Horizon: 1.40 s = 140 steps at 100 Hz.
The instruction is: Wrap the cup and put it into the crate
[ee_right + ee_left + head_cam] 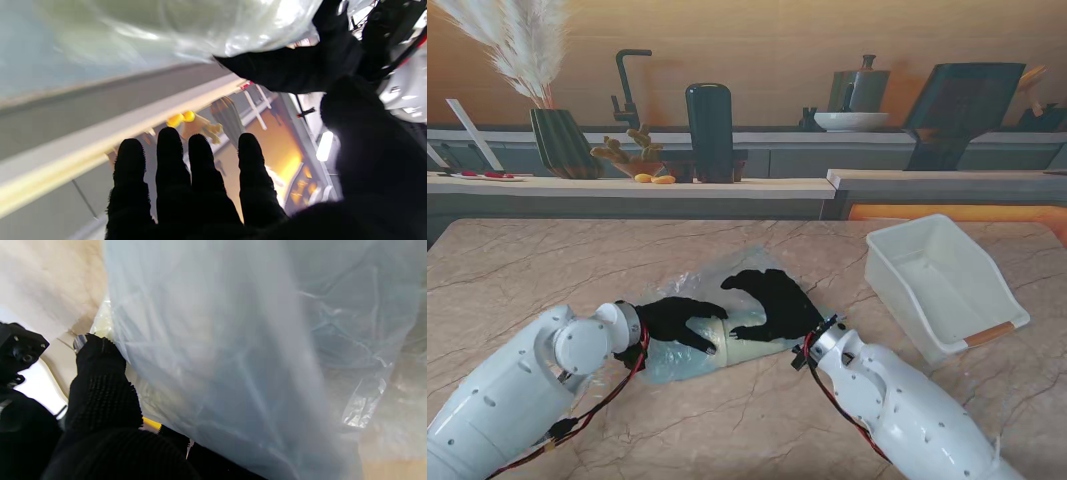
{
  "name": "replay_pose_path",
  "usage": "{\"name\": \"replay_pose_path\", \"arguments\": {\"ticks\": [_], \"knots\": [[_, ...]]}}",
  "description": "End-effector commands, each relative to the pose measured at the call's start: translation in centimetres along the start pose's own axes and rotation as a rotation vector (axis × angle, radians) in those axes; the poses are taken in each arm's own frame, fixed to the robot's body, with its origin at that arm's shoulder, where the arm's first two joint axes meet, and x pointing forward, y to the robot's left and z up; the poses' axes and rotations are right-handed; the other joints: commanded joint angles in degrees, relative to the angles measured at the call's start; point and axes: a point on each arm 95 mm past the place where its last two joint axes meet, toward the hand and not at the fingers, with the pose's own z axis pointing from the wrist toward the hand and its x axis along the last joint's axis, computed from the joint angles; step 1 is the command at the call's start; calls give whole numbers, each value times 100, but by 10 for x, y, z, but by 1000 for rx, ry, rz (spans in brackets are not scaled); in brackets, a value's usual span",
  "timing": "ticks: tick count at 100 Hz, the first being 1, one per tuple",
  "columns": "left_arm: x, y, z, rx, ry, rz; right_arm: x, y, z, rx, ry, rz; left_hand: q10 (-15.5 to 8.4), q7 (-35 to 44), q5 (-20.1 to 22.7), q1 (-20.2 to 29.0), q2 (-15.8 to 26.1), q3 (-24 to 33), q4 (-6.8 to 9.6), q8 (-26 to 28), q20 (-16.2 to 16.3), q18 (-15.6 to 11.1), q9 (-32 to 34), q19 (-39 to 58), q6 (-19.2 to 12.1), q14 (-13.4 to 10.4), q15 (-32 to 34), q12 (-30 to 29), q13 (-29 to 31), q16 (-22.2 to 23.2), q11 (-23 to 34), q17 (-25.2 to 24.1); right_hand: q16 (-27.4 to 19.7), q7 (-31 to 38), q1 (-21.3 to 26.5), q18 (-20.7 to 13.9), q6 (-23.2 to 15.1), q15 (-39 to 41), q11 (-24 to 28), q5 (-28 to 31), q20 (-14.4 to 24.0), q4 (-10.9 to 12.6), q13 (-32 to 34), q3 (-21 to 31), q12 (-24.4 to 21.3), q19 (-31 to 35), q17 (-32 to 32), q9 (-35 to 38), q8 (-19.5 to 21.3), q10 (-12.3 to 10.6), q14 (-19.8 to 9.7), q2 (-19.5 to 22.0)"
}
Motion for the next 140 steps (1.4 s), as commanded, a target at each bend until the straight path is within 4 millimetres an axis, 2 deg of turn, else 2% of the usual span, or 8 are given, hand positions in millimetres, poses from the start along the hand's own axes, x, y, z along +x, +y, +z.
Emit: {"name": "replay_pose_path", "arguments": {"ticks": [1,39,59,64,72,88,113,140], "knots": [[-15,22,1,-91,-56,-18,12,-6,-5,-10,26,8,-108,1683,2041,855,521,523,211,222,-109,-232,-165,-158,-1269,53,-94,-116,-267,-85,-109,-186,-31,122,-31,21,-125,99,115,6,-10,287,183,211,-41,-88,63,107,7,-126,-102,-13],[-35,18,14,-201,-123,-192,34,-10,-38,97,-63,-304,-88,1607,2258,980,392,480,189,32,-163,-311,-271,-380,-1188,117,-220,-194,-604,-146,-215,-332,-34,-331,-237,-5,495,114,35,-243,-75,257,-4,464,-163,-152,-8,-228,-310,73,62,-125],[-41,14,21,-216,-142,-259,27,-26,-32,213,-73,-370,-91,1537,2201,962,347,475,205,-13,-157,-322,-353,-420,-1145,120,-261,-223,-698,-173,-263,-347,-99,-444,125,-72,489,-9,-74,-305,-102,307,-149,509,-197,-223,-141,-392,-291,96,38,-263],[-43,13,22,-215,-151,-268,22,-31,-26,243,-66,-391,-91,1254,1925,793,313,496,257,-68,-127,-335,-479,-444,-1027,113,-266,-235,-755,-184,-283,-358,-90,-428,342,-108,472,18,-39,-295,-110,350,-96,603,-177,-223,-106,-401,-257,100,11,-281],[-44,10,22,-200,-165,-285,17,-38,-18,302,-52,-420,82,355,1389,50,758,528,403,-73,-60,-323,-811,-515,-405,146,-298,-241,-894,-196,-344,-400,94,-347,716,-246,471,311,184,-247,-71,509,122,977,-69,-68,117,-426,-90,122,-60,-318],[-45,2,17,-72,-147,-341,8,-48,-2,444,-40,-435,178,-58,825,-660,541,501,445,-244,25,-258,-1176,-586,111,184,-314,-186,-1081,-160,-390,-482,936,-130,1366,-564,489,1662,975,108,233,1046,277,1689,441,803,503,-448,116,132,-255,-33],[-19,-11,-11,203,-35,-233,-11,-48,21,612,-59,-245,154,-372,355,-854,457,568,483,-365,94,-105,-1411,-666,174,157,-372,-161,-1163,-137,-460,-484,1217,149,1889,-749,360,2512,1338,420,462,1228,375,2098,691,1518,591,-121,246,7,-346,229],[25,20,-30,277,148,114,-30,-44,42,726,-70,9,137,-172,32,-759,151,650,490,-227,185,243,-1366,-756,212,102,-448,-134,-921,-148,-418,-204,1008,504,1983,-799,22,2247,1179,505,264,1131,373,2156,614,1494,498,-2,339,-124,-412,214]]}}
